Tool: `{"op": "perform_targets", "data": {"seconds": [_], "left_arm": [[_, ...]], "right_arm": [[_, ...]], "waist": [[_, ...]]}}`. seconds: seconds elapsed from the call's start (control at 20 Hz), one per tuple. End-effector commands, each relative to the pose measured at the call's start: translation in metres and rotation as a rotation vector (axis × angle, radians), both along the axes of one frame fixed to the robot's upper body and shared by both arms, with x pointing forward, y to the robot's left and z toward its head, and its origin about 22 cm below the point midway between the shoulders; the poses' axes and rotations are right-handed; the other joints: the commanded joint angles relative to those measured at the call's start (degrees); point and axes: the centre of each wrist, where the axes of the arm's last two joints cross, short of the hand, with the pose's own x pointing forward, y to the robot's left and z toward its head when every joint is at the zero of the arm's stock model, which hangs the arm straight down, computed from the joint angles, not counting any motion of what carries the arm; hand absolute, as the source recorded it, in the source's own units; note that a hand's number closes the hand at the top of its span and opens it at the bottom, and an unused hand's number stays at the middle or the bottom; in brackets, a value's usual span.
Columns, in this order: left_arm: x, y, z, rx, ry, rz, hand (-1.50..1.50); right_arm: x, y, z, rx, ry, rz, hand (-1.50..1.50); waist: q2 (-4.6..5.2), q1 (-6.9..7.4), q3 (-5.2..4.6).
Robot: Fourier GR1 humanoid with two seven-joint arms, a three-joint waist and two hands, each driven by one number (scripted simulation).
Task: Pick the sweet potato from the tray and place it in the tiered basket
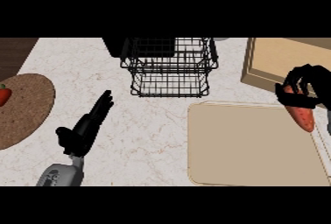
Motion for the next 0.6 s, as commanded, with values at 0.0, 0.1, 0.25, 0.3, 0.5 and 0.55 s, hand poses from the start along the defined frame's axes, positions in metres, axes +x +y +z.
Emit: {"op": "perform_targets", "data": {"seconds": [0.0,0.1,0.25,0.3,0.5,0.55], "left_arm": [[-0.002,-0.002,0.003,0.012,-0.013,0.023,0.00],[0.008,0.007,0.003,0.012,-0.001,0.014,0.00],[-0.006,-0.001,0.006,0.003,-0.001,-0.010,0.00],[0.002,-0.001,-0.005,0.013,-0.006,0.004,0.00],[0.005,-0.001,-0.005,0.012,-0.011,-0.003,0.00],[0.009,0.002,0.019,0.013,0.001,-0.015,0.00]], "right_arm": [[0.003,0.008,0.054,0.113,-0.176,0.088,1.50],[0.015,0.012,0.076,0.112,-0.202,0.098,1.50],[0.014,0.053,0.114,0.137,-0.198,0.135,1.50],[0.014,0.058,0.128,0.134,-0.187,0.121,1.50],[0.028,0.107,0.152,0.190,-0.208,0.118,1.50],[0.043,0.098,0.163,0.189,-0.194,0.103,1.50]], "waist": [[-0.32,-0.52,-0.07],[0.05,-0.09,-0.09],[-0.22,0.06,-0.11],[-0.07,-0.20,-0.13],[0.04,0.37,-0.13],[0.09,0.92,-0.08]]}}
